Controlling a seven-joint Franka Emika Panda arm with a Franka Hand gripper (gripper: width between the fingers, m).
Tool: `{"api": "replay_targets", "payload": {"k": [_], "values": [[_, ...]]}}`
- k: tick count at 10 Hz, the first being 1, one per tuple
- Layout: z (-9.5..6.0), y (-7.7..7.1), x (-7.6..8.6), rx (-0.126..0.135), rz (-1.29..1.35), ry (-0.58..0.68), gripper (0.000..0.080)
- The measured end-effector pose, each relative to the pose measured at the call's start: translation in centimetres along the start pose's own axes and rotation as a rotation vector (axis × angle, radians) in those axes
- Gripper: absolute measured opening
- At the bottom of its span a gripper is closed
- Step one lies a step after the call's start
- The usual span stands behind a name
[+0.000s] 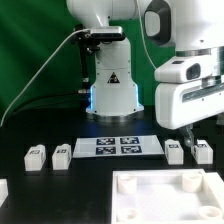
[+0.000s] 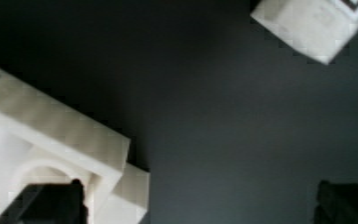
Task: Assemble one leg
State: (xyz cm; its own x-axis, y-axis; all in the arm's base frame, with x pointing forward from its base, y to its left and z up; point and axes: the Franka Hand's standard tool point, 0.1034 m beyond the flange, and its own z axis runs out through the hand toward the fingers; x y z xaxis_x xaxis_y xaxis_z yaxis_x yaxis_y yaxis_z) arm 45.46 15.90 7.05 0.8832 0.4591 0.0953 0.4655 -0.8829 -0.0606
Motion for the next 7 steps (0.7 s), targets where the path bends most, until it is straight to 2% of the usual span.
{"api": "replay_targets", "payload": {"k": [2, 3, 5, 7], "values": [[0.1, -0.4, 0.0, 0.012, 0.205, -0.001, 0.0649], [0.7, -1.7, -0.3, 0.019, 0.354, -0.019, 0.0649], [1.2, -3.4, -0.9, 0.021, 0.381, -0.02, 0.0649], [1.2, -3.2, -1.0, 0.022, 0.366, -0.06, 0.0649]]}}
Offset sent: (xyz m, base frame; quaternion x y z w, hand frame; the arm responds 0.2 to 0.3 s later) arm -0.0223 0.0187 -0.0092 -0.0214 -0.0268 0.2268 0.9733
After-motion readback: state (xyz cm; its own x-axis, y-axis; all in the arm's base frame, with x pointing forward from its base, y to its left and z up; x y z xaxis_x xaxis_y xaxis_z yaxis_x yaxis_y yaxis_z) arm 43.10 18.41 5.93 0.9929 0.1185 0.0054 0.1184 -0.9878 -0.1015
